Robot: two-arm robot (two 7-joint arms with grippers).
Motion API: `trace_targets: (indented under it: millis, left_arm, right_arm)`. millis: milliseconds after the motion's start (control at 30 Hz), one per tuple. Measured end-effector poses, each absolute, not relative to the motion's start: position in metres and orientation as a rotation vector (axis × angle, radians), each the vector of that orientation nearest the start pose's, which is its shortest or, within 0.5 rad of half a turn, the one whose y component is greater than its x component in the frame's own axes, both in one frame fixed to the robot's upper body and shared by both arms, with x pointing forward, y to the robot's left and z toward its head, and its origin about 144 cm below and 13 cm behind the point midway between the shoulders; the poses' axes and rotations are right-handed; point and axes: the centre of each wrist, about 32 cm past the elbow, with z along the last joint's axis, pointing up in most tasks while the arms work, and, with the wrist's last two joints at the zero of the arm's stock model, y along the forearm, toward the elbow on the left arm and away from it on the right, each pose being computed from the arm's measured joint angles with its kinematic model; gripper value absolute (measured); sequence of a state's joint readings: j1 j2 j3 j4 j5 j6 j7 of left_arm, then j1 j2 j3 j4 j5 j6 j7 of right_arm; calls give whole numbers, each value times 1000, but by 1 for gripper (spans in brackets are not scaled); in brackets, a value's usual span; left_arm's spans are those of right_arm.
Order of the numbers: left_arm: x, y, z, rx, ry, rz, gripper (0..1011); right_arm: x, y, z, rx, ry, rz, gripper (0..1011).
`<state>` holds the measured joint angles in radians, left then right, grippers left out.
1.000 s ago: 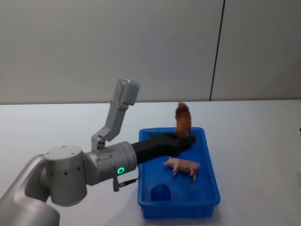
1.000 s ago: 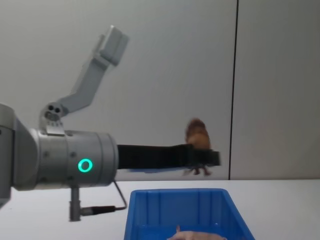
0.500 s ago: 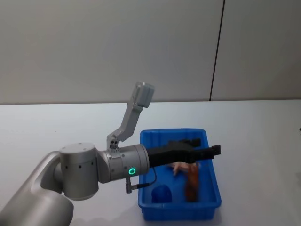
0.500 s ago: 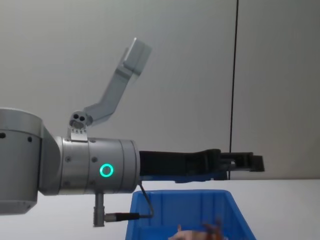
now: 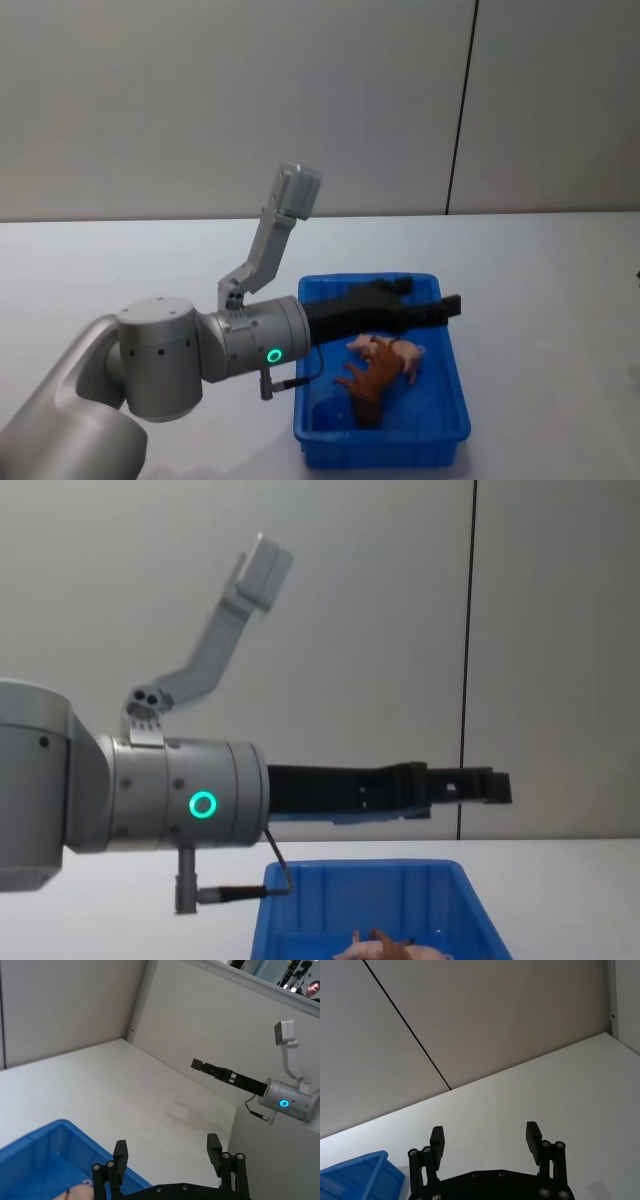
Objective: Pick up the two dolls from the table and place them into the box.
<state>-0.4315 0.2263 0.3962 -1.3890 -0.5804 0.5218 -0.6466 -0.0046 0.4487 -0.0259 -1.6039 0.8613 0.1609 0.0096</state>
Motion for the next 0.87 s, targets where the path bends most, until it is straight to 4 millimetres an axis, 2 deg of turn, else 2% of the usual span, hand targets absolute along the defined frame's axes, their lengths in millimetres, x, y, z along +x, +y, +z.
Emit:
trace_targets:
  millis: [867]
  left_arm:
    - [541, 197, 1267, 54, 38, 705, 1001]
  right_arm:
    - [458, -344, 1175, 201, 434, -1461, 1003]
